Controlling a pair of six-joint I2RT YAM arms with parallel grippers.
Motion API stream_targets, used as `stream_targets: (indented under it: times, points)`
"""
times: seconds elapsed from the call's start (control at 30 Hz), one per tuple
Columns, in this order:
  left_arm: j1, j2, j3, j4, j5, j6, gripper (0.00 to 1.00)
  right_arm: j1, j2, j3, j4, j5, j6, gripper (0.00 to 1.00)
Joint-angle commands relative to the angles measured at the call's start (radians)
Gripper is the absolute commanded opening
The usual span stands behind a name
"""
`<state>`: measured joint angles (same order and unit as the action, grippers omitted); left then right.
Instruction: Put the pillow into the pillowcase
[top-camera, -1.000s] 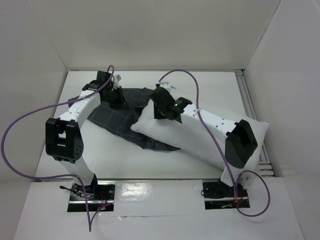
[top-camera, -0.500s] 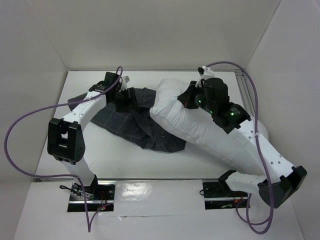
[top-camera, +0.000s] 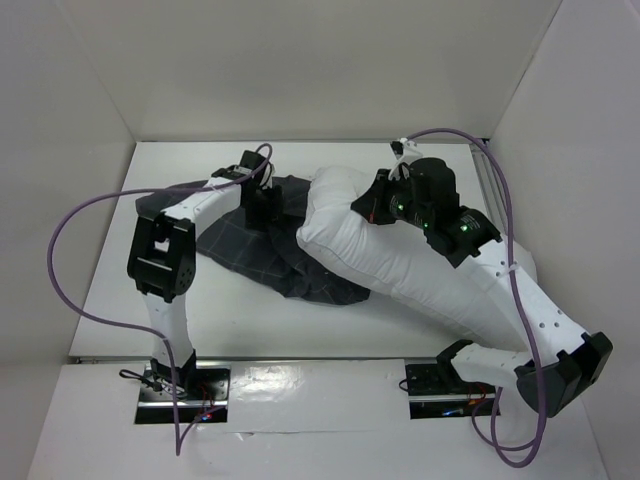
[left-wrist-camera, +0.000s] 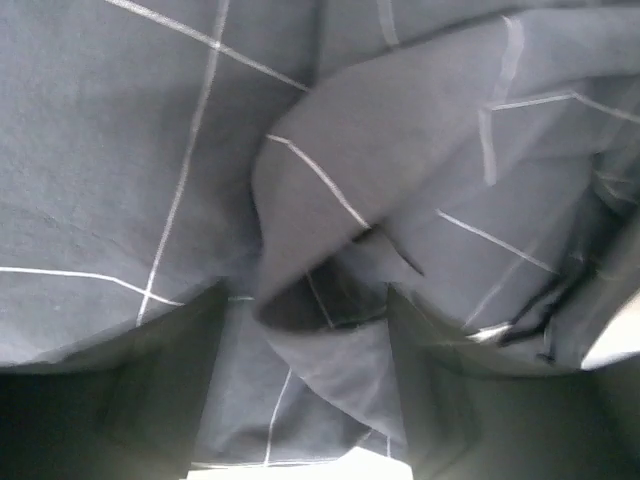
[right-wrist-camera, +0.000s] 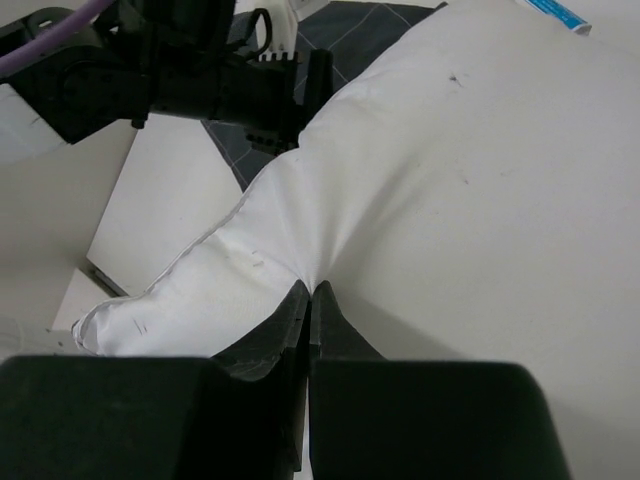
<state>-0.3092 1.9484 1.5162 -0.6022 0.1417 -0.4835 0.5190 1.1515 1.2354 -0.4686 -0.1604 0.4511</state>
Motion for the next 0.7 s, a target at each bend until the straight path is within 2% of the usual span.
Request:
stream_targets:
  times: [0.0, 0.03, 0.1, 0.2, 0.37, 0.67]
  points:
    - [-0.008, 0.027, 0.061, -0.008, -0.05, -0.024, 0.61, -0.008, -0.024, 0.018, 0.067, -0.037, 0.001, 0.0]
    - [-0.008, 0.027, 0.061, -0.008, -0.05, -0.033, 0.46, -0.008, -0.015, 0.018, 0.077, -0.037, 0.001, 0.0]
    - [-0.008, -0.017, 0.061, -0.008, -0.07, -0.033, 0.01, -0.008, 0.009, 0.018, 0.067, -0.065, -0.009, 0.0]
    - [0.047, -0.084, 0.043, -0.008, -0.045, -0.033, 0.0, 0.004, 0.062, 0.018, 0.056, -0.129, -0.061, 0.0]
    - [0.108, -0.21, 0.004, 0.002, 0.088, -0.033, 0.0, 0.122, 0.103, 0.027, -0.028, -0.156, -0.135, 0.0]
    - [0.173, -0.25, -0.016, 0.002, 0.205, -0.015, 0.0, 0.254, 0.031, -0.044, -0.162, -0.186, -0.146, 0.0]
